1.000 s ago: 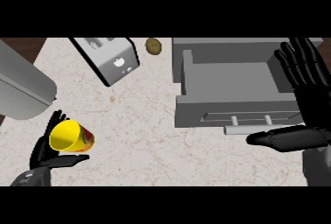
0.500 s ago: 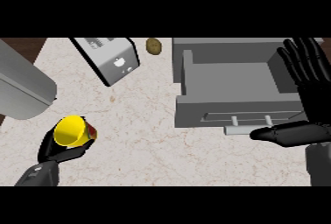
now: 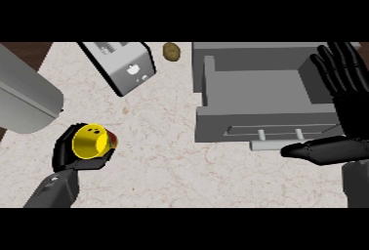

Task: Pick up the cup, place it into the drawer and close the drawer

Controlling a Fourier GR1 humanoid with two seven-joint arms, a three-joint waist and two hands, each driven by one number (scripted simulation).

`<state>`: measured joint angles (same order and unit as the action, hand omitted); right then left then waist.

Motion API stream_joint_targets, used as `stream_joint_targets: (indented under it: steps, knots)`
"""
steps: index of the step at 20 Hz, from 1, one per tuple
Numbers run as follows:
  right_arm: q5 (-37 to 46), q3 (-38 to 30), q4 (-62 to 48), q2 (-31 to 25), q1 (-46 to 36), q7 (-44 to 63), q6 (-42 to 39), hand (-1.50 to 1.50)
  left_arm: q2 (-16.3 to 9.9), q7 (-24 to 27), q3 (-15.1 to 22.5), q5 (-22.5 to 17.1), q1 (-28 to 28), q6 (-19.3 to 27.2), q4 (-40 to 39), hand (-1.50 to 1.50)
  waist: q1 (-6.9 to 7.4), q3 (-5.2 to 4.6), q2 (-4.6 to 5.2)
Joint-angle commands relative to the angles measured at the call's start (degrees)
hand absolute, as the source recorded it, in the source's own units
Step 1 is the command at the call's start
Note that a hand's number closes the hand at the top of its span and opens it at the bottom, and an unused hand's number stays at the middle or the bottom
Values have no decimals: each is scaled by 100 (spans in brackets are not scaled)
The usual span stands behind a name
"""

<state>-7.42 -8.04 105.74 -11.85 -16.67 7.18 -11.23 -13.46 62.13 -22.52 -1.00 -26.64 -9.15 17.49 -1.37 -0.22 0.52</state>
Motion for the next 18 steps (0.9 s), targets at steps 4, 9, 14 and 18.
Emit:
stream_joint_targets:
  steps: [4, 9, 14, 18]
  knots:
    - [-214, -209, 55, -153, -58, 87, -91, -150, 591, 714, -112, -196, -404, -57, 195, 150, 27, 10, -21]
    - [-8, -155, -25, -137, 115, -34, -73, -150, 623, 14, 275, -21, -979, -231, 657, 150, 94, 21, -51]
    - [127, 29, 374, 32, 397, 57, 52, -150, 964, -912, 478, -153, -1503, 101, 1566, 150, 158, 29, -104]
    - [-58, -259, 100, -86, 553, -322, -154, -150, 1064, -1684, 853, -58, -1805, 42, 2196, 150, 184, 32, -105]
